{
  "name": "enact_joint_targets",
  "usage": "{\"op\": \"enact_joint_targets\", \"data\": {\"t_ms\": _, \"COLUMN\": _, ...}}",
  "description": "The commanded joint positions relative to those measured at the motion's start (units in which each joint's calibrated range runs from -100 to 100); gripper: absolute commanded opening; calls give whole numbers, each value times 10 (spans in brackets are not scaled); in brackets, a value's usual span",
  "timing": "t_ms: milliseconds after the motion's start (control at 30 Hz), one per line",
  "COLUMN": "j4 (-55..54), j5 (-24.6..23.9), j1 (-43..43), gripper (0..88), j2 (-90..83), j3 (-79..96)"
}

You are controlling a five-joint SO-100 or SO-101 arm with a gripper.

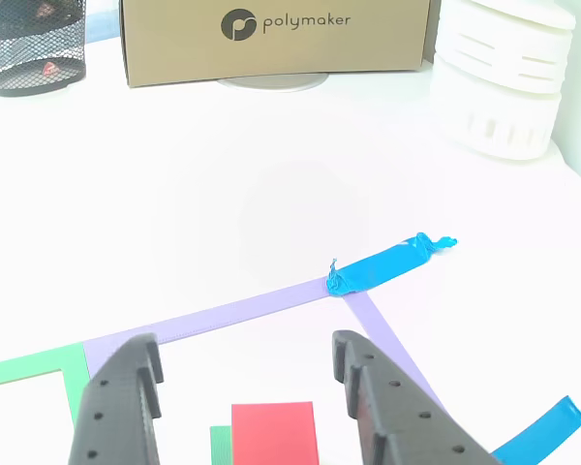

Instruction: Tower of hanoi

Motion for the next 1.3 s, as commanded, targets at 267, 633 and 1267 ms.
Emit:
{"op": "enact_joint_targets", "data": {"t_ms": 267, "j4": 688, "j5": 0, "j1": -37, "gripper": 13, "j2": -447, "j3": -132}}
{"op": "enact_joint_targets", "data": {"t_ms": 633, "j4": 1265, "j5": 0, "j1": -211, "gripper": 13, "j2": -465, "j3": -635}}
{"op": "enact_joint_targets", "data": {"t_ms": 1267, "j4": 1416, "j5": 0, "j1": -275, "gripper": 44, "j2": -528, "j3": -714}}
